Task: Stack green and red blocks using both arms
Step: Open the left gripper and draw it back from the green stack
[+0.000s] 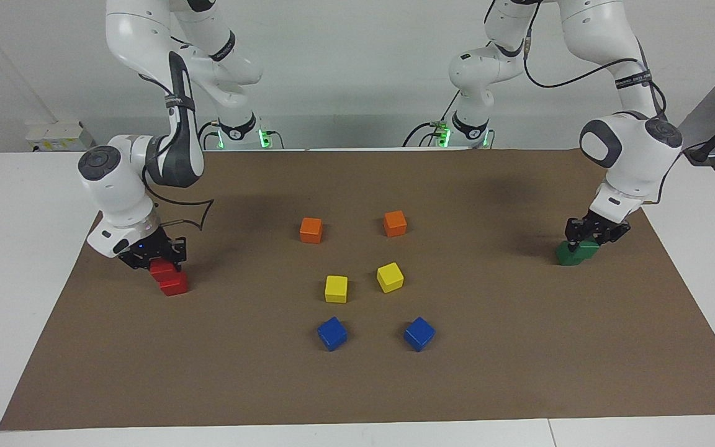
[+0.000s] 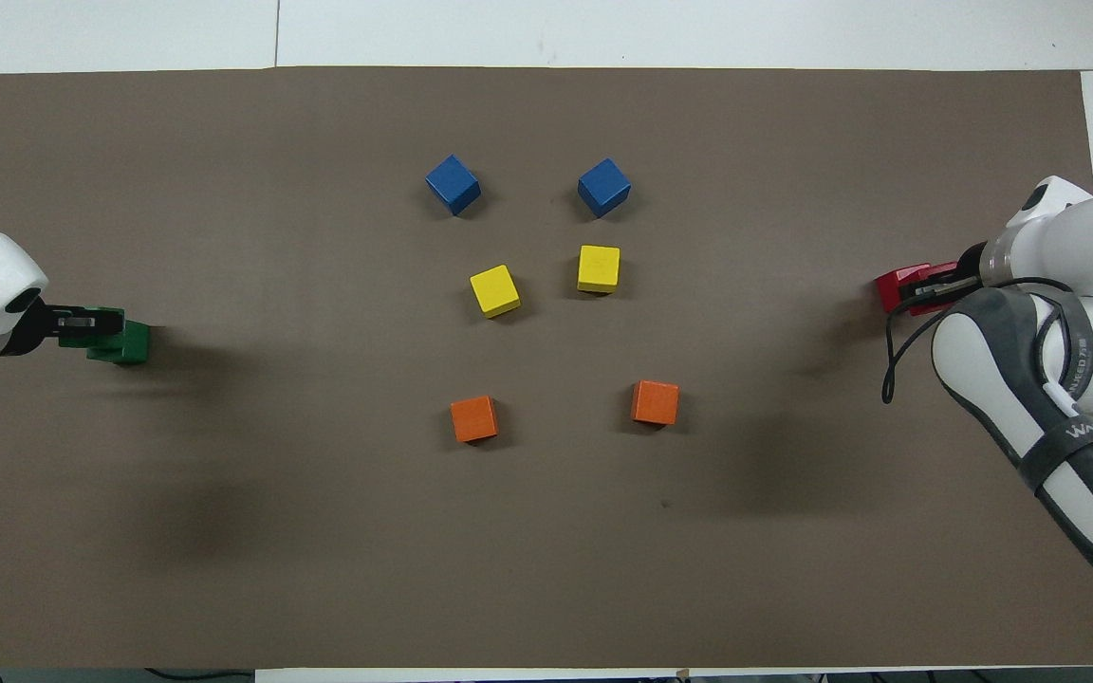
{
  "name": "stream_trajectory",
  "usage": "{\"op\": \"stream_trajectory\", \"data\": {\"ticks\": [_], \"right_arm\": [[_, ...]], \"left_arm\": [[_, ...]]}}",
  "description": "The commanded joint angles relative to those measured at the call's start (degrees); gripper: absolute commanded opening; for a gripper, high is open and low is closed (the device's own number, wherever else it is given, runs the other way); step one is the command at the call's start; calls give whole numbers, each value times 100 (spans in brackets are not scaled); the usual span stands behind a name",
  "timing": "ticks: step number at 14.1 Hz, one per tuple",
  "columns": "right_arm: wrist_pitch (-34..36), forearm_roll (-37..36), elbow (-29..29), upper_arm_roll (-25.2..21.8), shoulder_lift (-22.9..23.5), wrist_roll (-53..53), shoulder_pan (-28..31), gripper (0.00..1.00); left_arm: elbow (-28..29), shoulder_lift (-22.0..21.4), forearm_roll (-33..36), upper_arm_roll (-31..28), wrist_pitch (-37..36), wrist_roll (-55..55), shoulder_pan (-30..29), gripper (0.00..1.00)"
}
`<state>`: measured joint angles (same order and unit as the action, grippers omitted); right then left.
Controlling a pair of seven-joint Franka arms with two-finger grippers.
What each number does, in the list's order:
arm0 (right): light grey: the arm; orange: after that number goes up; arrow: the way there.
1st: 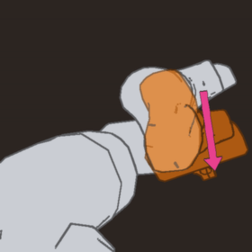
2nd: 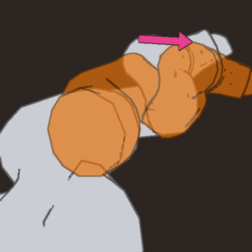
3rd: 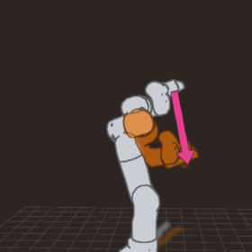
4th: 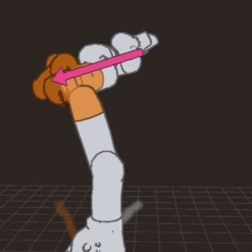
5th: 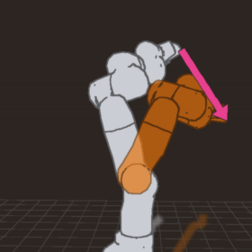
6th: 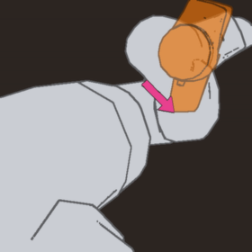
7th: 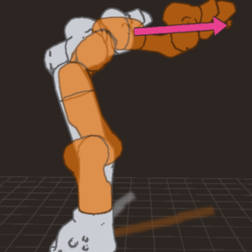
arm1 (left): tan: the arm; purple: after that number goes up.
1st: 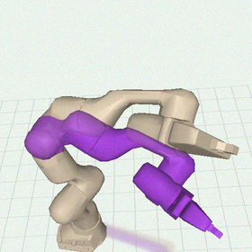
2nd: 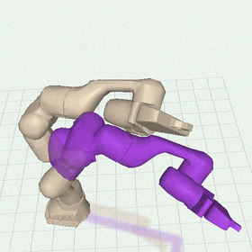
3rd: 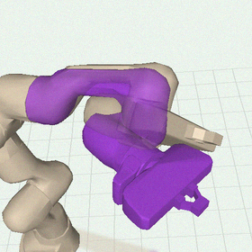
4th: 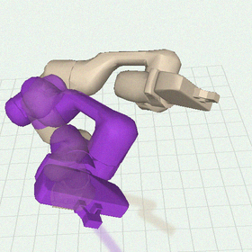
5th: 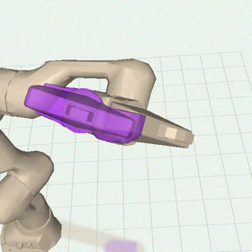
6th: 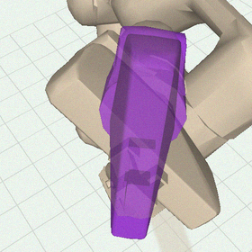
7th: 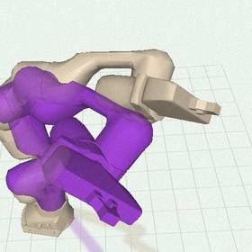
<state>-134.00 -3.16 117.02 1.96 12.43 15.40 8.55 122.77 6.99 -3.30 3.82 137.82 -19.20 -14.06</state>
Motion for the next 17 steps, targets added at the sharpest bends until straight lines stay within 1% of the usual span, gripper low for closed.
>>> {"op": "stream_trajectory", "data": {"ticks": [1,5,6,7,8,14,15,17], "right_arm": [[-127,52,207,85,-171,86,103,0],[-135,52,242,85,-197,77,94,0],[-144,61,242,85,-197,69,85,0],[-144,52,242,85,-197,68,77,0],[-144,61,242,85,-197,68,68,0],[-144,61,234,85,-197,68,59,0],[-153,52,234,85,-197,68,59,0],[-223,61,242,85,-197,68,59,0]], "left_arm": [[150,-31,-83,22,184,39,-9,0],[168,4,-74,13,105,31,-44,0],[168,4,-74,13,79,31,-44,19],[168,4,-74,13,70,39,-44,69],[159,4,-74,13,53,39,-44,100],[10,13,-74,22,-237,31,-44,100],[-103,13,-74,22,-394,31,-44,100],[-550,13,-74,13,-1016,31,-44,100]]}}
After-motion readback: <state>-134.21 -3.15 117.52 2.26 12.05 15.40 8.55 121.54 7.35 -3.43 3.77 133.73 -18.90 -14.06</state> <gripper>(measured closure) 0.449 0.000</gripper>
